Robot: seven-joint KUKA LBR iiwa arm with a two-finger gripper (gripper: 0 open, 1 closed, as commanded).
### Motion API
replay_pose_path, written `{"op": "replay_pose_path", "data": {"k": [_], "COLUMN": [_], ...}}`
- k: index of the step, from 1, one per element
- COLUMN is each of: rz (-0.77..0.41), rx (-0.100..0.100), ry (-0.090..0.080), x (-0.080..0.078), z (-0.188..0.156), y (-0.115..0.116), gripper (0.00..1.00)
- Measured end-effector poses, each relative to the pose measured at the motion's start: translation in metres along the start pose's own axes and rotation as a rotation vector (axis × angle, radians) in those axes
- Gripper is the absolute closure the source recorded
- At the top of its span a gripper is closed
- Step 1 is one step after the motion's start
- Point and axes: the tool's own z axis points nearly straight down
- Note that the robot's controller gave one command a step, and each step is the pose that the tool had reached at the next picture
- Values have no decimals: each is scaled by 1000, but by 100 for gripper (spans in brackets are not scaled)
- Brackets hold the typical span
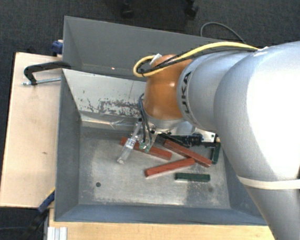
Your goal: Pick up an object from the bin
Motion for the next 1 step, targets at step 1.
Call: {"op": "replay_pose_path", "data": {"k": [1], "rz": [-2], "rx": [0], "ry": [-2], "x": [-1], "z": [-1], "y": [1], "gripper": [0]}}
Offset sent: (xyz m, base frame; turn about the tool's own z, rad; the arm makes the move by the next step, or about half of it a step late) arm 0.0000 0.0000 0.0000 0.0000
